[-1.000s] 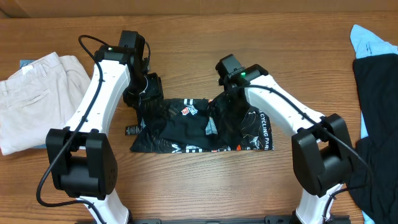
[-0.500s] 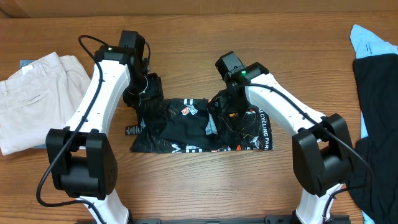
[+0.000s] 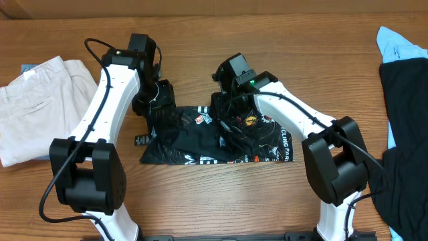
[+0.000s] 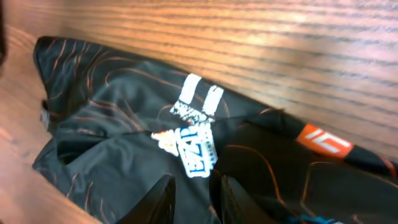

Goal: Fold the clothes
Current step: 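Press the folded right end down onto the stack with the right gripper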

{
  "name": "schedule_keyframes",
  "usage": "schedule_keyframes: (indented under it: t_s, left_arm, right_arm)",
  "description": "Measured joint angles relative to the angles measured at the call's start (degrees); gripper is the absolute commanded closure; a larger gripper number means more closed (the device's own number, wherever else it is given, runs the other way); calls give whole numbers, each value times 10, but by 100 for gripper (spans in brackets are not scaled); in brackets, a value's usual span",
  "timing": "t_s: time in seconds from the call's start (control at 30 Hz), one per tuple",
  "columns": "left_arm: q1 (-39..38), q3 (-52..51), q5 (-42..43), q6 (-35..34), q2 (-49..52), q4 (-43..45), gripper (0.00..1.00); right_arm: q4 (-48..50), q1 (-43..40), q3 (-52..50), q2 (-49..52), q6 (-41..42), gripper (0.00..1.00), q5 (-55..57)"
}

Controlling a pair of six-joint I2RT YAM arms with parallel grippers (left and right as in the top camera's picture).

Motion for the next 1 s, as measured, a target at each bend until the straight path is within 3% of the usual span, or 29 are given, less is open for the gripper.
schedule_keyframes:
  t_s: [0.17,0.43,1.0]
  left_arm:
    - [0,0,0,0,0,1,38]
    - [0,0,-1,0,0,1,37]
    - [0,0,-3,0,0,-6,37]
  right_arm:
    - [-140,-26,26,-6,-3,68,65]
    - [-277,-61,38,-91,10,68,196]
    - [-186,-58,-139,-91,64,68,186]
